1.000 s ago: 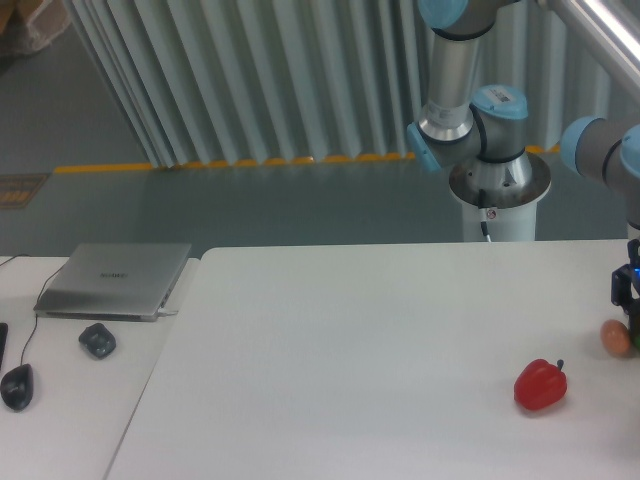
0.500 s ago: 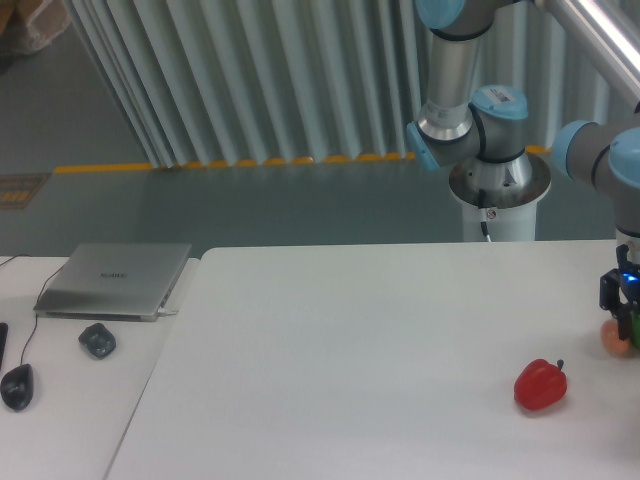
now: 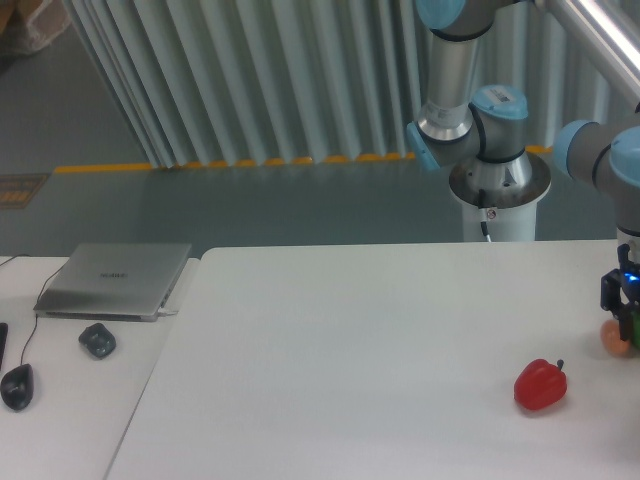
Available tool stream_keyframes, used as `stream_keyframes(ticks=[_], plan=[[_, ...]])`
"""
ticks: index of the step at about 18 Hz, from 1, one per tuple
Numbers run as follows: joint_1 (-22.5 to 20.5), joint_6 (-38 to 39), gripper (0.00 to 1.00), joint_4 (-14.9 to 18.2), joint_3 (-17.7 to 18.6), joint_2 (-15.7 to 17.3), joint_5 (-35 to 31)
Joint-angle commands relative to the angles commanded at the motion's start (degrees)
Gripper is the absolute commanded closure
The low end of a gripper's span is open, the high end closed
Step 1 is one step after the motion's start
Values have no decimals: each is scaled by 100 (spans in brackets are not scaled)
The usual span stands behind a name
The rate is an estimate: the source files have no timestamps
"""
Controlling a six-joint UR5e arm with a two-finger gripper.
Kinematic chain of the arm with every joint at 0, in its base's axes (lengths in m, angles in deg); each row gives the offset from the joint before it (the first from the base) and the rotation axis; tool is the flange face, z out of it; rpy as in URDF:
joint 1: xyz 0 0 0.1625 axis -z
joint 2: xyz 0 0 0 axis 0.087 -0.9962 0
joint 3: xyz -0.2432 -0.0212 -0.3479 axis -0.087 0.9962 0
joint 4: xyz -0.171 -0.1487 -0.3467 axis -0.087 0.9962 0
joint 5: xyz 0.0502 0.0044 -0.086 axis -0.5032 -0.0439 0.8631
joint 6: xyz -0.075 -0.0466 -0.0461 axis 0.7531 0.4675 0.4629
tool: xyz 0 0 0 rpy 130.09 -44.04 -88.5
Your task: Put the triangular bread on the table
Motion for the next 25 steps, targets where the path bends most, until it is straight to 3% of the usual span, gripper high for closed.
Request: stream_keyframes(ticks=[25], plan=[[141,-44,0,-97,-88,-97,17]])
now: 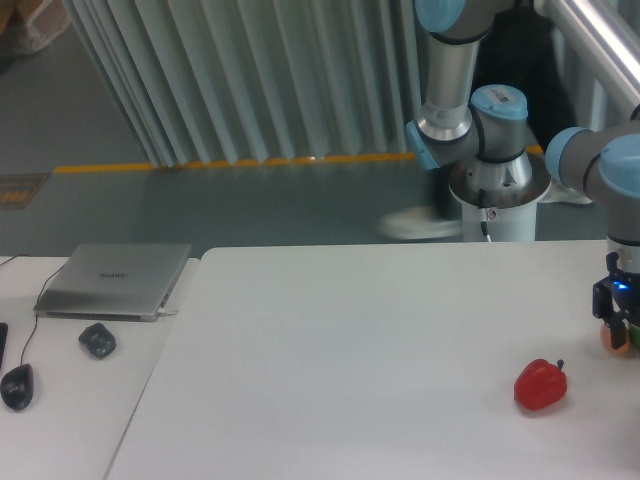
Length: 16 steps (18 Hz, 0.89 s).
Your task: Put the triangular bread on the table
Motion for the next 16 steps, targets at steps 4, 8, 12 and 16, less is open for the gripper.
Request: stream_keyframes(ticks=[4,8,12,16], plan=[[-35,0,0,-132,-26,9,9],[-18,53,0,-193,44,0,-141],[-62,35,0,-193,52,26,61],[-44,-44,0,-237,52,9,53]])
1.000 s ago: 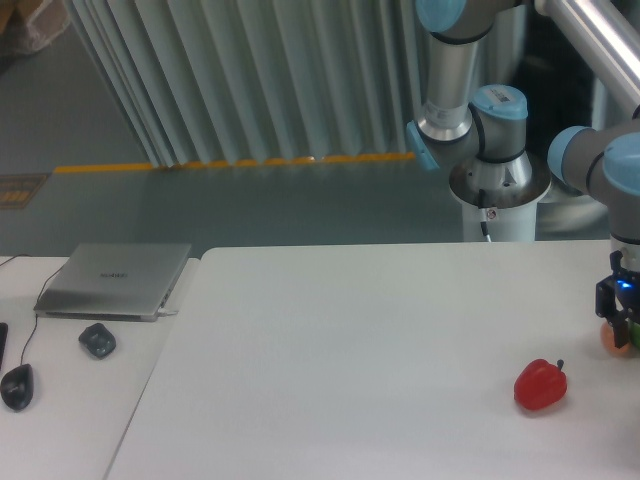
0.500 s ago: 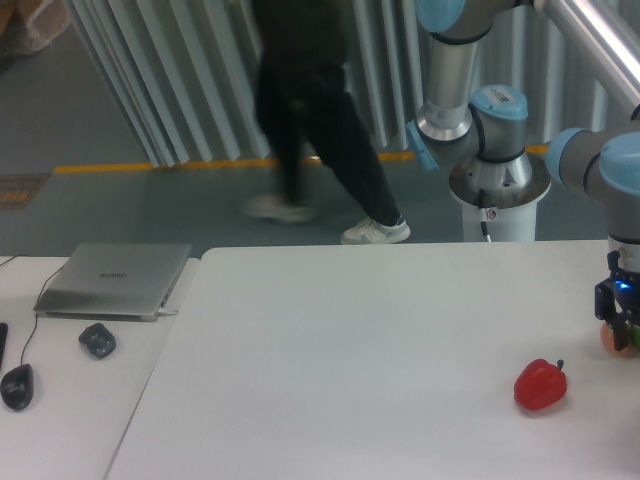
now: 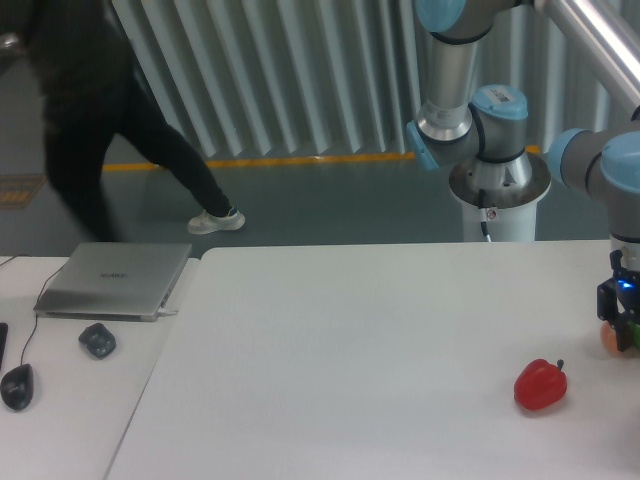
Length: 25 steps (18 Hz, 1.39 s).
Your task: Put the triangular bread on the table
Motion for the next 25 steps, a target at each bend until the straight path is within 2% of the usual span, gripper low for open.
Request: stream_keyframes(ticks=[5,9,11,13,15,19,25], plan=[[0,9,0,-18,44,-9,44],[-52,35,0,9,-140,-44,-158],[-359,-9,0,17,-246,-9,-54],[-404,52,0,26,-465,-96,35],[-570,52,0,18,-536,-202,53],[-826,0,0,26,-545,-281,18],[-1256,-9,0,88,-360,-360,131]])
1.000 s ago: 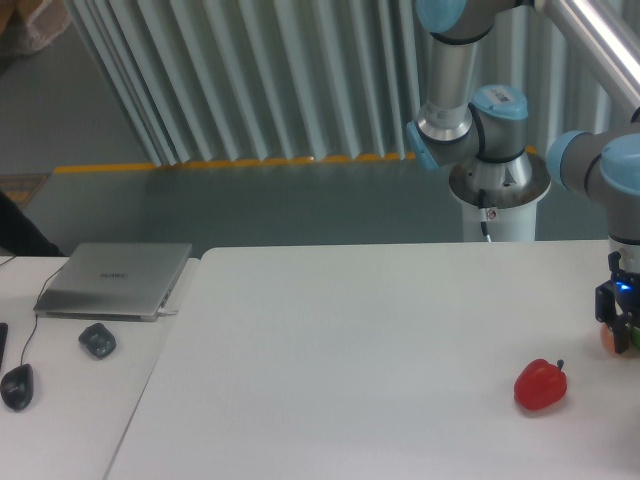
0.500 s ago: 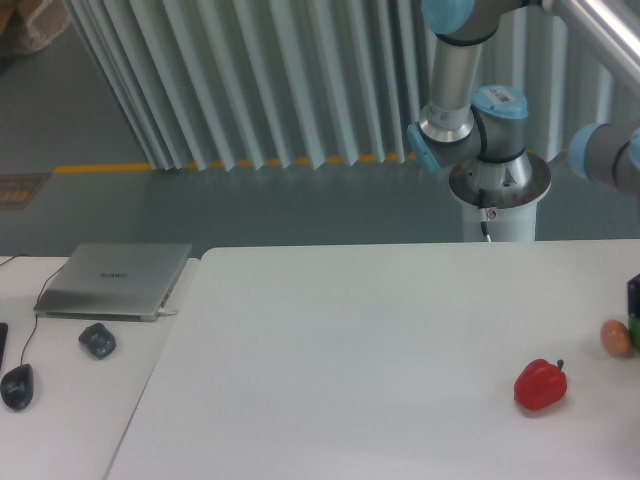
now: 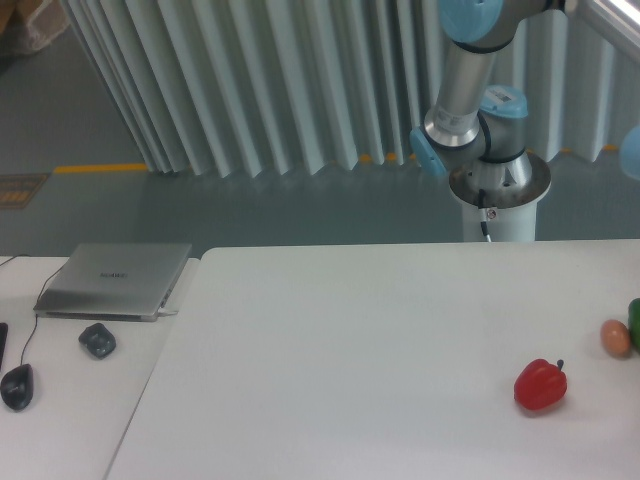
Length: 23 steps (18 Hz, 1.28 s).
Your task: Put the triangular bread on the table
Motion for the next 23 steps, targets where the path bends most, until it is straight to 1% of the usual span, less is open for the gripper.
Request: stream_keyframes(ticks=[1,3,7,9,11,14,15,18,21,23], plan=[[-96,9,0,26,0,-18,96],[-211,0,0,237,26,-18,272],[-439,0,0,255,26,0,493],[-483,27,0,211,18,-44,502],[-615,52,0,158,-43,-158,510],[-686,18,0,1,-114,-264,502],[-695,9,0,-61,-123,-273,502],[-695,-9,0,-79,-211,-264,510],[-704,-420,0,-132,-237,-264,677],[-677,-684,0,-167,-237,-343,398]])
